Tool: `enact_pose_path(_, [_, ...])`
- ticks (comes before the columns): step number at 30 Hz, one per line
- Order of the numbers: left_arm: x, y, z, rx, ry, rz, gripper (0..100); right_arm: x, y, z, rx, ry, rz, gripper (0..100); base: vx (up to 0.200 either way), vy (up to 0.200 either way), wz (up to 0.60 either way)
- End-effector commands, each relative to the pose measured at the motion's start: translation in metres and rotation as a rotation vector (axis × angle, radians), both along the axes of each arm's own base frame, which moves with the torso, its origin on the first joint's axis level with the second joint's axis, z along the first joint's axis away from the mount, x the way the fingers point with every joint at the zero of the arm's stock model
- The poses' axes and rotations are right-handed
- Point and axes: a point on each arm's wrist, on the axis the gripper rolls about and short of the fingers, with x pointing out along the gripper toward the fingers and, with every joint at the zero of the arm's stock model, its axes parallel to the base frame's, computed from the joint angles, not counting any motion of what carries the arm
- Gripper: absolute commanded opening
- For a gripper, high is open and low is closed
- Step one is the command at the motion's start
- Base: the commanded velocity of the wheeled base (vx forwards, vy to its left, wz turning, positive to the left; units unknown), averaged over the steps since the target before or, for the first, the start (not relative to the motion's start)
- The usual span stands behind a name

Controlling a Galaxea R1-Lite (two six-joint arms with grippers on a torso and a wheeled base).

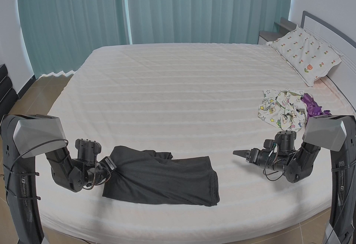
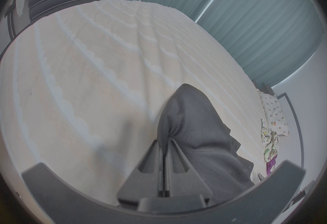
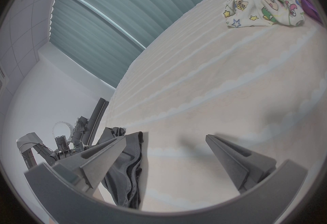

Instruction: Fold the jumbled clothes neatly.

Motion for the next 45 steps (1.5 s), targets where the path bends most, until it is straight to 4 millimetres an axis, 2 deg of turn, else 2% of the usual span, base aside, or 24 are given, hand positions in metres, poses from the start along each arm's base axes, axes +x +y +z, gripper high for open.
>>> enact_pose_path(1, [0.001,0.008,0.001,-0.002,-0.003,0.026,0,0.0,0.0,0.0,0.0,0.001,0.001,100,0.0,0.2,0.0])
enact_pose_path(12, [-0.008,0.025,0.0,-0.026,0.006,0.054,0,0.0,0.0,0.0,-0.002,-0.003,0.004,100,0.0,0.2,0.0])
enact_pose_path(23, [-0.012,0.025,-0.003,-0.028,0.017,0.046,0,-0.001,-0.002,0.0,-0.004,-0.003,0.004,100,0.0,0.0,0.0])
enact_pose_path(24, [-0.012,0.024,-0.002,-0.031,0.012,0.042,100,0.0,-0.002,0.001,-0.005,-0.006,0.003,100,0.0,0.0,0.0])
enact_pose_path(30, [-0.025,0.025,0.015,-0.053,-0.029,0.026,100,0.0,-0.002,0.001,-0.005,-0.006,0.003,100,0.0,0.0,0.0])
enact_pose_path(37, [-0.034,0.036,0.03,-0.053,-0.076,0.052,100,-0.001,-0.002,0.001,-0.005,-0.004,0.003,100,0.0,0.0,0.0])
enact_pose_path(41, [-0.042,0.031,0.038,-0.071,-0.083,0.019,100,-0.001,-0.002,0.001,-0.005,-0.004,0.003,100,0.0,0.0,0.0])
enact_pose_path(45, [-0.046,0.015,0.042,-0.085,-0.086,-0.048,100,-0.001,-0.002,0.001,-0.005,-0.004,0.003,100,0.0,0.0,0.0])
